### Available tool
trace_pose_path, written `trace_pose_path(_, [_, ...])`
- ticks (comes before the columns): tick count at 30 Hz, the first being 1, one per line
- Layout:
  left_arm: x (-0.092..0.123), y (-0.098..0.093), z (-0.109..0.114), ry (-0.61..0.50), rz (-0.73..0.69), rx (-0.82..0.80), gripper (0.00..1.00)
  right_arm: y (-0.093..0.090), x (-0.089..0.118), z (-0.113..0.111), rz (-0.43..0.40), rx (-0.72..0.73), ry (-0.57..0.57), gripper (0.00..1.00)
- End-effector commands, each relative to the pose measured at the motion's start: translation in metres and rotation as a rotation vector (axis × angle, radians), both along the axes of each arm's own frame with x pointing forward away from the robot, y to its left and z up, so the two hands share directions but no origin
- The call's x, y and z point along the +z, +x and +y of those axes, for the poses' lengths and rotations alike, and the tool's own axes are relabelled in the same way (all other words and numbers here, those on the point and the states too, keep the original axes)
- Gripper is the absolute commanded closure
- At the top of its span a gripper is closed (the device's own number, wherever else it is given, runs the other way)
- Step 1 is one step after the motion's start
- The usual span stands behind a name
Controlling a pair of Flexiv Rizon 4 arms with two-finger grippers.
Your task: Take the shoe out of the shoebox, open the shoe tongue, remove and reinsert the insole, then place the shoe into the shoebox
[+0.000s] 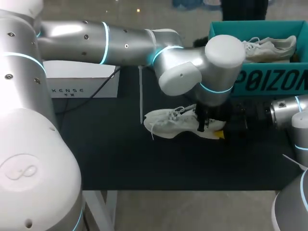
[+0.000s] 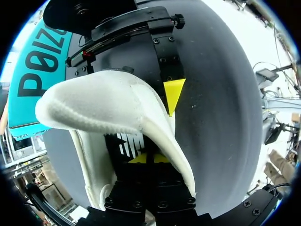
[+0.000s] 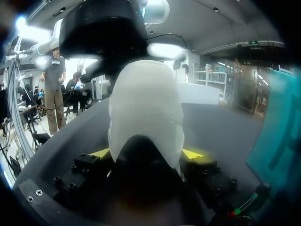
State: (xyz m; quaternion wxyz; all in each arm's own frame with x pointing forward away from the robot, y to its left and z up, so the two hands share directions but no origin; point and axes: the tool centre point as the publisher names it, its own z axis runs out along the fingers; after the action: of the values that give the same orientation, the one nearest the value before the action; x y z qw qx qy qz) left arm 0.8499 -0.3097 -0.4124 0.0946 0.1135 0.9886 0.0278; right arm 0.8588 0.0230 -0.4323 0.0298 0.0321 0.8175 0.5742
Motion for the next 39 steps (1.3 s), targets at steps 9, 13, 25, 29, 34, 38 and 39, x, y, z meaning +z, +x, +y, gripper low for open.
trace_pose_path(9, [0.011, 0.006, 0.006, -0.023, -0.114, 0.018, 1.0, 0.0, -0.003, 0.002, 0.001, -0.001, -0.002, 1.0])
trace_pose_path(13, [0.021, 0.008, 0.005, -0.034, -0.132, 0.025, 1.0, 0.0, -0.003, 0.002, 0.001, -0.001, -0.002, 1.0])
trace_pose_path(25, [0.05, 0.008, 0.007, -0.074, -0.191, 0.027, 1.0, 0.0, -0.003, 0.002, 0.001, -0.001, -0.002, 1.0])
trace_pose_path(29, [0.058, 0.004, 0.009, -0.084, -0.196, 0.025, 1.0, 0.0, -0.003, 0.002, 0.001, -0.001, -0.002, 1.0])
trace_pose_path(34, [0.067, 0.001, 0.012, -0.097, -0.214, 0.024, 1.0, 0.0, -0.003, 0.002, 0.001, -0.001, -0.002, 1.0])
trace_pose_path(38, [0.075, 0.001, 0.015, -0.114, -0.233, 0.04, 1.0, 0.0, -0.003, 0.002, 0.001, -0.001, -0.002, 1.0])
trace_pose_path(39, [0.077, 0.001, 0.016, -0.119, -0.237, 0.045, 1.0, 0.0, -0.003, 0.002, 0.001, -0.001, -0.002, 1.0])
